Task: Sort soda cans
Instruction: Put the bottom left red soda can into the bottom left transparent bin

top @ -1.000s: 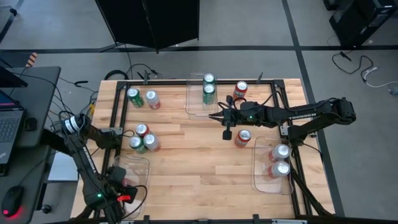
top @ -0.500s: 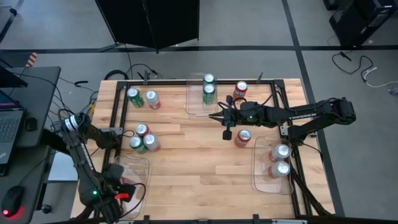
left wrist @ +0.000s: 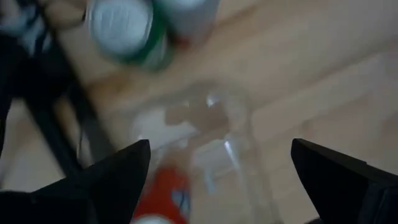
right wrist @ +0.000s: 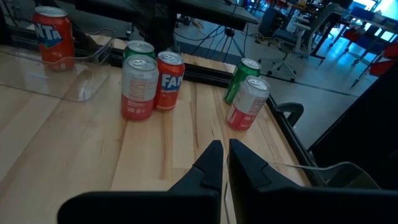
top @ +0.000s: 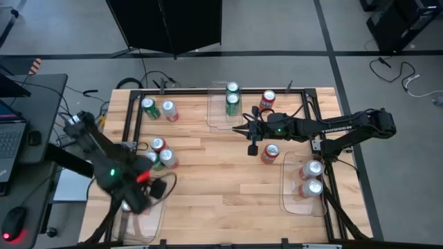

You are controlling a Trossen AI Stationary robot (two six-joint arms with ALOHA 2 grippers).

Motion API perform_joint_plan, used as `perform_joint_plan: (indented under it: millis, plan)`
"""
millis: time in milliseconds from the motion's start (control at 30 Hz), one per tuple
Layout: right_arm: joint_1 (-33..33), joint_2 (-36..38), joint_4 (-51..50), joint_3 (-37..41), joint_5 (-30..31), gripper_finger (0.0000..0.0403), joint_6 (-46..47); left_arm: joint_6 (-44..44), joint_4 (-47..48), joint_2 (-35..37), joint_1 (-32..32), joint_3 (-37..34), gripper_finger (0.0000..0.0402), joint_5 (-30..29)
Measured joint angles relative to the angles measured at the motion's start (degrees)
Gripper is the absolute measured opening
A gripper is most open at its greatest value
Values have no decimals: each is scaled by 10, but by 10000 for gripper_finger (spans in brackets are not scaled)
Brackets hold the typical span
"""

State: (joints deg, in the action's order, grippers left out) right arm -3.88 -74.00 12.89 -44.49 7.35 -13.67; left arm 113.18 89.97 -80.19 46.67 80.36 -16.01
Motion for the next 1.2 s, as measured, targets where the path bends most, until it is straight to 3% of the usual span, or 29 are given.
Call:
perform_joint_plan:
  millis: [267, 633, 833, 1200]
  plan:
    - [0, 0, 4, 0, 0, 14, 0, -220, 0, 87, -191, 0, 391, -37]
    - [0, 0, 4, 0, 0, 14, 0, -419, 1, 132, -414, 0, 391, 1]
    - [0, 0, 3, 0, 0, 14, 4, -468, -2, 132, -469, -11, 391, 21]
    - [0, 0, 3, 0, -1, 14, 6, -519, -49, 174, -507, -182, 391, 74]
